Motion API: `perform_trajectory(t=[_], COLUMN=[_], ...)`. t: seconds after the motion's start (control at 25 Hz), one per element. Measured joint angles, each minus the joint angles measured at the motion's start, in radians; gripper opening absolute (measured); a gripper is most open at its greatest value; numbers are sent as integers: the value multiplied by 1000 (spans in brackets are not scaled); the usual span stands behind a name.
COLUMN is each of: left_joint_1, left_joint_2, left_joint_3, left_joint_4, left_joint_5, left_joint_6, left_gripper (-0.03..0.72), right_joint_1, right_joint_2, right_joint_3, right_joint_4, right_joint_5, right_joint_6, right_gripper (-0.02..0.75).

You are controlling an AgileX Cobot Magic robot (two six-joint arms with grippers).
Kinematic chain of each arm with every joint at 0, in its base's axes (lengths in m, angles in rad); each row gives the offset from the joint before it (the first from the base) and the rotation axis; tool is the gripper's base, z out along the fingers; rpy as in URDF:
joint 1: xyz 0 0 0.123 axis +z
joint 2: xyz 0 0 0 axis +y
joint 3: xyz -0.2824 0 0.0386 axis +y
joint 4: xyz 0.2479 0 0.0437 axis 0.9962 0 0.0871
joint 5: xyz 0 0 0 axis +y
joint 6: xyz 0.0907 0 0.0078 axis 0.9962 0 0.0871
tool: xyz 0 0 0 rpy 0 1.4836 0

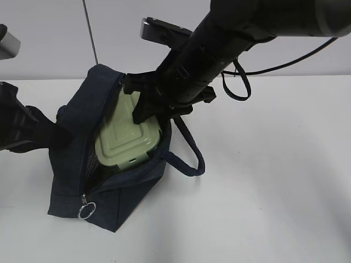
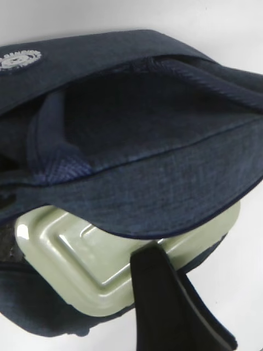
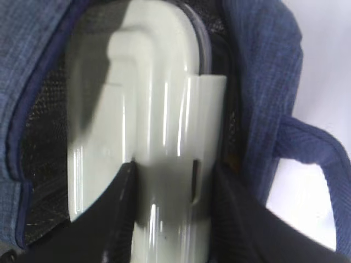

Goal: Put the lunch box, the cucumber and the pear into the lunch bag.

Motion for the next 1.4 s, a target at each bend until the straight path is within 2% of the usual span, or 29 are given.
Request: perform_trajectory(t=[0.44,0.72,1.0,1.4], left_joint_1=[0,0,0,0], left_joint_2=[0,0,0,0], left_joint_3=[0,0,0,0], left_joint_4=[2,3,12,14], left_joint_5=[2,1,0,1], left_joint_6=[1,1,1,1], left_gripper=[2,2,2,2], right_joint_1=[39,44,44,44], right_joint_2=[42,42,40,40], right_joint_3=[-17,-66,-124,-233], right_joint_4=[5,25,35,-121], right_joint_5=[-16,-14,24,165], right_joint_6=[-27,-71,-86,-63], right_gripper=[272,428,457,460])
